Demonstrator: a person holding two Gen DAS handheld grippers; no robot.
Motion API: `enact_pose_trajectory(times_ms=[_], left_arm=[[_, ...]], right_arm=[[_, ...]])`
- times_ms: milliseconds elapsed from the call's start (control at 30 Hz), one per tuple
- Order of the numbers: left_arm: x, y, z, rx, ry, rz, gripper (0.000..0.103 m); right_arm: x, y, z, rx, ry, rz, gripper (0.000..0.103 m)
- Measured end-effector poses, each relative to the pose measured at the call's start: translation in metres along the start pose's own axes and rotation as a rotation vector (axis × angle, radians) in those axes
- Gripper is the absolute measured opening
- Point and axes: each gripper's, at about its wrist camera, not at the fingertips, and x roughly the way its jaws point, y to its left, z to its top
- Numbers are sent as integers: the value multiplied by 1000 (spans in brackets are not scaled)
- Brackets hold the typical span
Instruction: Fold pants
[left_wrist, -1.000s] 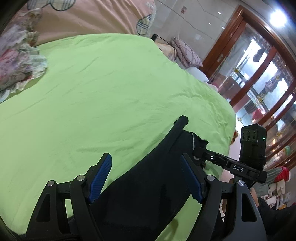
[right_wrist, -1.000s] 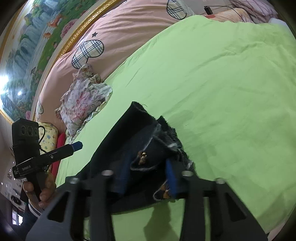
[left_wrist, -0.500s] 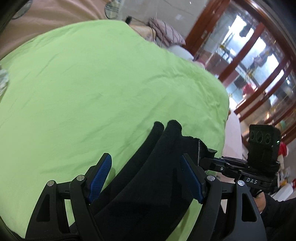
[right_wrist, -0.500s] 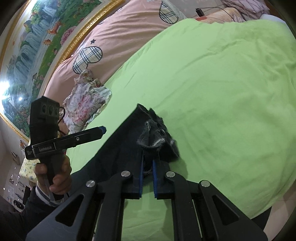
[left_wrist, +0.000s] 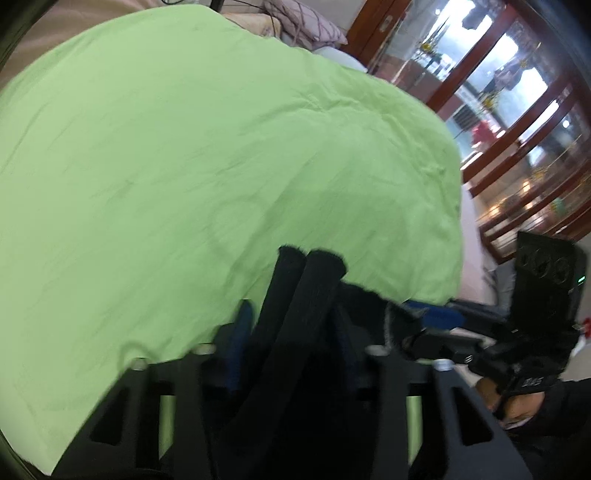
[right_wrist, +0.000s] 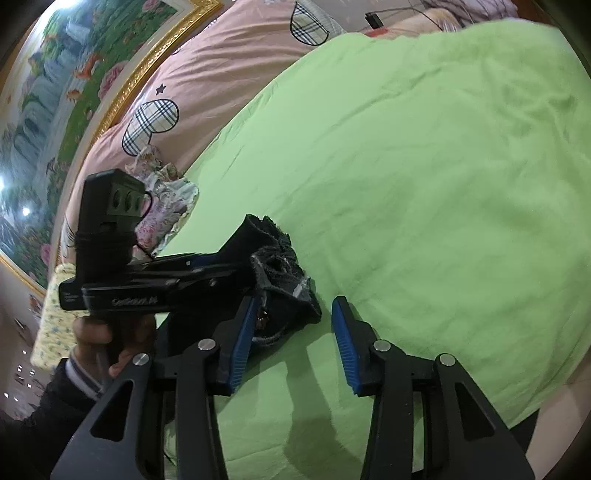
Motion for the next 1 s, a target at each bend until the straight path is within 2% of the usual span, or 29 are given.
enact_pose_trajectory(times_ms=[33, 167, 367, 400, 433, 667, 1000], left_arm=[[-3, 4, 0, -12, 2, -36, 20], [-10, 8, 0, -24, -18, -73, 13], [-33, 10, -5, -40, -70, -115, 12], [-37, 10, -6, -38, -77, -116, 12], [-42, 10, -8, -35, -83, -115, 12], [-78, 4, -17, -30, -159, -114, 12], [-140, 4, -56, -58, -296, -106, 12]], right_arm=[[0, 0, 0, 2, 0, 7, 44], [4, -1, 1, 13, 1, 36, 44], [13, 6, 2, -15, 12, 72, 41], [13, 7, 2, -16, 16, 75, 29], [13, 8, 1, -15, 26, 85, 20], [-3, 32, 4, -76, -12, 127, 18], [-12, 92, 4, -196, -6, 292, 18]])
